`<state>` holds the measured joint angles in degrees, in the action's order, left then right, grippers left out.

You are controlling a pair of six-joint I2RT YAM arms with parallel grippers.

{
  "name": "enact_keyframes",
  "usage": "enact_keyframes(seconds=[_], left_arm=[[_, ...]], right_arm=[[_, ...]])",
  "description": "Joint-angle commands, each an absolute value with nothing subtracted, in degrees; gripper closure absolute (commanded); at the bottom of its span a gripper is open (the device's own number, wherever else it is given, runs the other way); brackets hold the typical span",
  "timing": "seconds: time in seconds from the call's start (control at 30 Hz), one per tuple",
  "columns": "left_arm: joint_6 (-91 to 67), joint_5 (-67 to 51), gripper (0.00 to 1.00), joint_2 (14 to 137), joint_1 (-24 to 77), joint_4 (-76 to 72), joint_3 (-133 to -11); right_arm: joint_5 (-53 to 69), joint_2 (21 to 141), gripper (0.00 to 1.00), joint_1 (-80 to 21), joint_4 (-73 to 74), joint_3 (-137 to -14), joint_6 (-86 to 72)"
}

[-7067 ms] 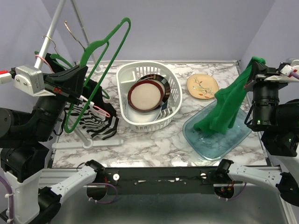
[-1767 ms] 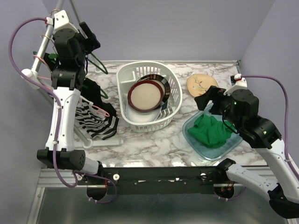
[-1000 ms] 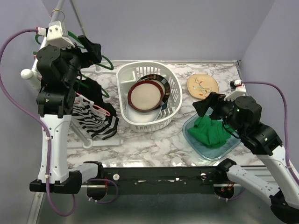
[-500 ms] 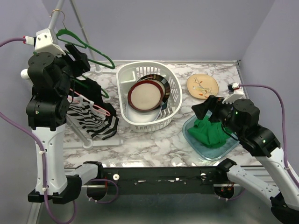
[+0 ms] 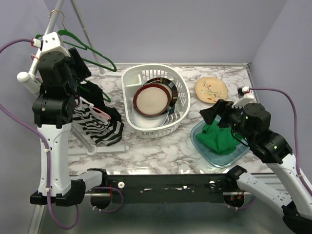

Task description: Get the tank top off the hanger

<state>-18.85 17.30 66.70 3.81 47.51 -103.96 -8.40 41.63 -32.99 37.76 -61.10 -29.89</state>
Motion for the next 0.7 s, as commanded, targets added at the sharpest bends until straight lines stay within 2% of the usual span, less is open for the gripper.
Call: enact_keyframes(seconds=[0.0,0.2,0.33,0.5,0.67], left_arm=[[-18.11,22.4,0.32,67.85,3.69,50.1,-104.5],[-18.28,22.86,0.34,68.73,3.69,48.53,-103.89],[-20.39,21.1,0.42,69.08,3.69,47.99,-101.78],[-21.36,21.1,0.45,70.22,3.69,46.42,-100.02],[-20.92,18.9,0.54,70.22,3.69,42.98,-99.4]], right_arm=[[-7.65,41.83,0.0,-32.87,37.18,-62.05,-28.83],[-6.86,42.45,0.0,-32.87,36.74,-62.05,-29.0],[-6.5,42.45,0.0,-32.87,36.82,-61.88,-29.09],[-6.77,41.23,0.0,-32.96,37.35,-61.53,-28.83],[-7.29,40.25,0.0,-32.87,37.71,-61.17,-28.74]])
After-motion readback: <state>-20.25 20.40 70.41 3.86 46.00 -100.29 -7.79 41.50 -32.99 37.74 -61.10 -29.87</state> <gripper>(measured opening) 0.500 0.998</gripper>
